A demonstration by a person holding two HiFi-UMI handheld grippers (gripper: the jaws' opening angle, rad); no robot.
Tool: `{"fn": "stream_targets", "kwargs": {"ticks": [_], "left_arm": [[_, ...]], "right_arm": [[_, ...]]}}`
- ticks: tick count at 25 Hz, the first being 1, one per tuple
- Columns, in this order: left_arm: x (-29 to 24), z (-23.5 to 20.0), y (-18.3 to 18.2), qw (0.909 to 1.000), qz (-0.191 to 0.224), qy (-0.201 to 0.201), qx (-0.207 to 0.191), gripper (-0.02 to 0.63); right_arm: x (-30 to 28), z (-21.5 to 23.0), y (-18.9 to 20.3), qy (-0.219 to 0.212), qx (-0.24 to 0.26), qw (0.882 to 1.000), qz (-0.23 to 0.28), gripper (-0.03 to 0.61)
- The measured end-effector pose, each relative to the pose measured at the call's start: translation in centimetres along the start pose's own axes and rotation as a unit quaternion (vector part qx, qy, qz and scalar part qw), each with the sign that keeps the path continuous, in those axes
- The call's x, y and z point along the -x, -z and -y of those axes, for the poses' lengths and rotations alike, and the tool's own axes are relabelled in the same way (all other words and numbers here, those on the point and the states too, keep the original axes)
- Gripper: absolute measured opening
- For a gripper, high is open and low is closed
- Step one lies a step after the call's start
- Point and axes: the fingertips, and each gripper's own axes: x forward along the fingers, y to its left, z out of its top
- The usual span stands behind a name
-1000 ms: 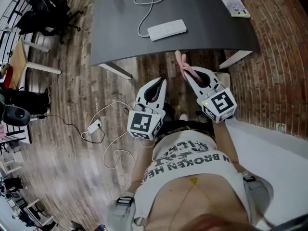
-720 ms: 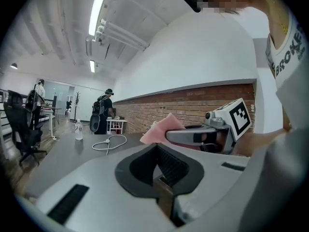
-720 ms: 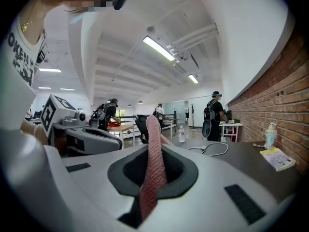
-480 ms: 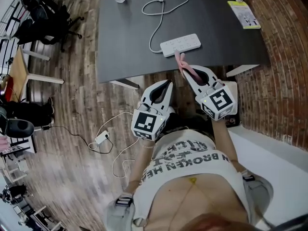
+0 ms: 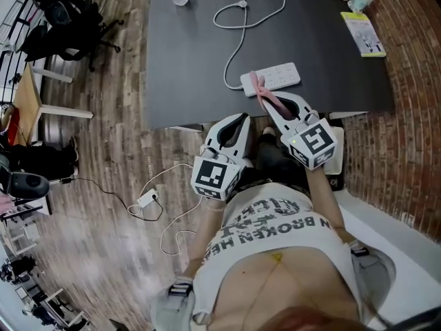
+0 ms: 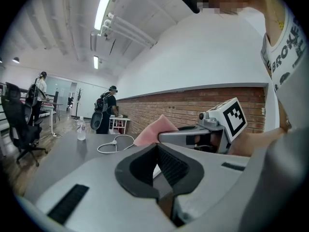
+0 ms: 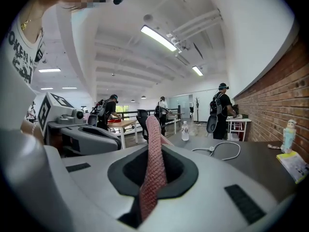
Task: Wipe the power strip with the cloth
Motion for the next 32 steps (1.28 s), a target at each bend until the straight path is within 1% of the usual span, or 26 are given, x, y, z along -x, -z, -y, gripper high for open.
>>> {"fn": "stream_targets", "kwargs": {"ticks": [7, 12, 20, 27, 32], "left_arm": [[-4.7, -3.9, -3.2, 0.9992, 0.018, -0.035, 0.006, 0.008], [-7.6, -5.5, -4.1, 0.9983, 0.017, -0.055, 0.010, 0.008], [-11.2, -6.4, -3.7, 0.9981, 0.007, -0.060, 0.012, 0.008], [-13.7, -6.6, -2.3, 0.9963, -0.008, -0.084, 0.015, 0.008], [-14.0, -7.6, -0.7, 0.9941, -0.028, -0.104, 0.013, 0.008]], "right_arm": [[-4.6, 4.0, -2.7, -0.055, 0.016, 0.998, -0.001, 0.017], [-6.4, 5.9, -3.1, -0.085, 0.022, 0.996, -0.006, 0.017], [-7.6, 9.4, -2.1, -0.101, 0.030, 0.994, -0.028, 0.017], [-7.7, 11.6, -0.5, -0.118, 0.022, 0.992, -0.033, 0.017], [-8.1, 12.0, 1.5, -0.128, 0.025, 0.990, -0.053, 0.017]]}}
